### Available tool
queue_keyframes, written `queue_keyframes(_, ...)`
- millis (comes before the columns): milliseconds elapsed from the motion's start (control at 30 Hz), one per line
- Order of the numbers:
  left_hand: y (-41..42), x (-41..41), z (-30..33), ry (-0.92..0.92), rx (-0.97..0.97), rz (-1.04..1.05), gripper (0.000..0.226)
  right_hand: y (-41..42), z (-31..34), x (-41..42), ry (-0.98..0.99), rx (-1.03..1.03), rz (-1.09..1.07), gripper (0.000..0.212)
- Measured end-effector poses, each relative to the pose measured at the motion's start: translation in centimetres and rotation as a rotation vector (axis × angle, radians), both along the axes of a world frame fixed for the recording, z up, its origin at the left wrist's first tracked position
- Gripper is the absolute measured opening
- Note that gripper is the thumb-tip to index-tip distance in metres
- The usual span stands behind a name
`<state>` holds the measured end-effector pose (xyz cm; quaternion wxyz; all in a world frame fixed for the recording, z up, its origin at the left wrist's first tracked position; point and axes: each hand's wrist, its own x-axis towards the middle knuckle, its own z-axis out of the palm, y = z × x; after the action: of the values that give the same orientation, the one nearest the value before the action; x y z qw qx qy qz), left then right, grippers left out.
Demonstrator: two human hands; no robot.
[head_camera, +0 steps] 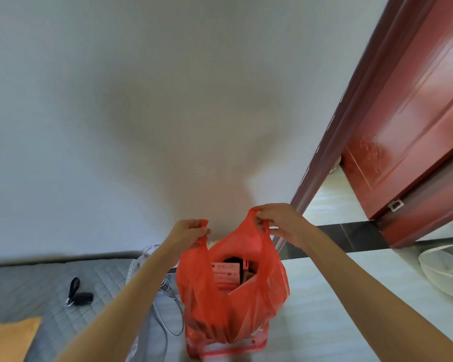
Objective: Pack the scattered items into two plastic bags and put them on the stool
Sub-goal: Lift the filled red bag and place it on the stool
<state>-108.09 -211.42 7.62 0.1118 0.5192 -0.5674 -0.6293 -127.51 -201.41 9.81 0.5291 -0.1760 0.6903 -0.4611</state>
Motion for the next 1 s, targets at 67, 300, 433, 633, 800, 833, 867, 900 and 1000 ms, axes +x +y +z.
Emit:
queue_keyframes(67,0.5,0.1,-0.9,-0.033,-0.035,0.053,0.02,0.1,-0.7,0.3,0.058,0.033,-0.012,0.022)
queue_keyframes(300,-2.3,-1.1,1.9,0.117,-0.332,0.189,0.014,-2.7,1.4,-0.4,0.248,-0.178,-0.144,0.018)
queue_keyframes(433,-3.0,-0.8,0.3,0.037,-0.275,0.13,0.02,-2.6,-0.5,-1.2,0.14,-0.1,-0.23,0.017)
queue_keyframes(633,-1.8,0.1,-3.3,-0.028,-0.172,0.217,0.021,-2.2,-2.7,-0.2,0.08,-0.043,-0.128,0.015)
queue_keyframes(800,-1.6,-0.1,-3.1,-0.048,-0.185,0.128,0.017,-2.5,-3.1,-0.5,0.234,-0.02,0.034,0.016)
queue_keyframes(833,-1.8,0.0,-3.2,-0.076,-0.188,0.079,0.016,-2.4,-3.4,-0.5,0.272,-0.004,0.066,0.015)
queue_keyframes(867,-2.0,0.2,-3.0,-0.117,-0.193,0.008,0.014,-2.4,-3.5,-0.5,0.314,0.013,0.104,0.015)
queue_keyframes(900,-2.3,0.3,-2.9,-0.165,-0.206,-0.076,0.016,-2.5,-3.7,-0.5,0.361,0.023,0.139,0.013)
queue_keyframes(1000,-3.3,0.1,-2.2,-0.324,-0.314,-0.27,0.018,-3.1,-3.5,-0.7,0.49,0.049,0.249,0.009)
